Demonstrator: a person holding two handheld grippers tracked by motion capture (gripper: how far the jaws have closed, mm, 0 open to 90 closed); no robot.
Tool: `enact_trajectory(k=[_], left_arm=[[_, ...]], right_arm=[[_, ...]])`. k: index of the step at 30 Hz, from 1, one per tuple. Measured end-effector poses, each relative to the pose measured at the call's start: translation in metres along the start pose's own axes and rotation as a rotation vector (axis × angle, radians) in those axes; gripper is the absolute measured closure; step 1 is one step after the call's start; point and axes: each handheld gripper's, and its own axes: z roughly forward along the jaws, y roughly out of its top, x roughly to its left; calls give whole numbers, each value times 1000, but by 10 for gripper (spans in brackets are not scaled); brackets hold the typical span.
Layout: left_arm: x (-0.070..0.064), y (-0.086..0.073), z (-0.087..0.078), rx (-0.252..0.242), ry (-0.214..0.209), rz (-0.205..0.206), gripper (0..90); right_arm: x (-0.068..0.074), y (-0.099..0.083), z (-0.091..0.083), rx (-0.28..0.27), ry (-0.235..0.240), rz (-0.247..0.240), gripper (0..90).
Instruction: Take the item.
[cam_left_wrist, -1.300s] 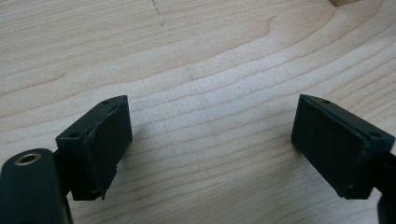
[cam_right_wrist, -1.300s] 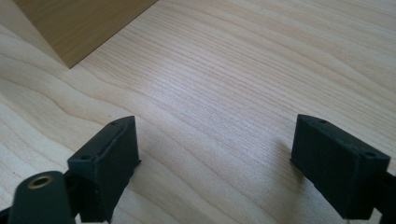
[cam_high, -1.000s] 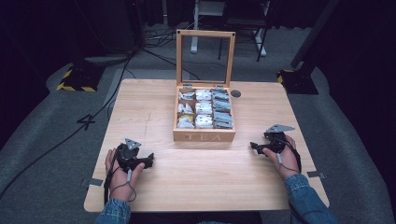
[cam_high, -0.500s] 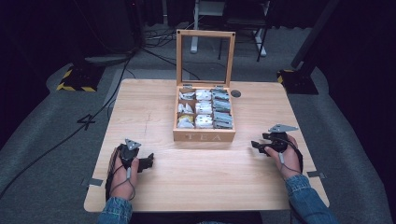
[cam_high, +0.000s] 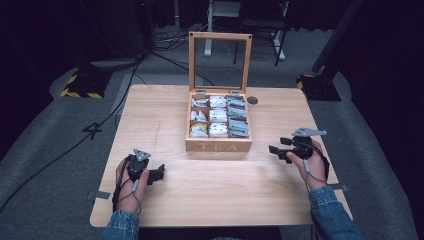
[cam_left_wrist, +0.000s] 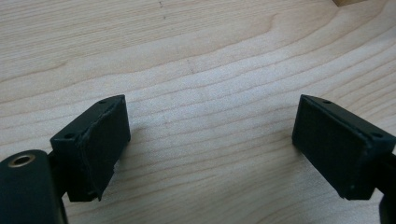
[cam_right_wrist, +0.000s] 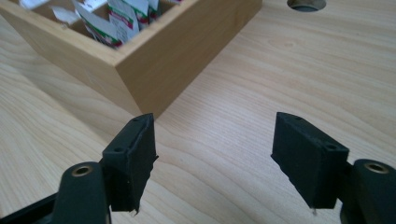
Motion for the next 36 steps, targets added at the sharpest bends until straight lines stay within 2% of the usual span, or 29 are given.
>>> enact_trajectory(k=[6,9,19,24,27,29,34,36], left_arm=[[0,0,0,2,-3,5,114],[0,1,1,10,-13,22,81],[-1,1,1,12,-17,27,64],[-2,0,1,11,-12,21,64],[-2,0,1,10,-11,22,64],[-2,0,1,10,-12,22,63],[-2,0,1,11,-12,23,60],[-2,0,1,12,-12,23,59]], right_arm=[[6,11,-8,-44,22,17,318],[10,17,-10,-56,35,8,318],[19,30,-14,-82,61,-12,330],[30,40,-9,-80,89,-54,330],[34,45,-7,-86,96,-61,332],[41,55,-3,-95,110,-77,335],[51,66,4,-79,127,-105,337],[59,77,12,-62,161,-115,344]])
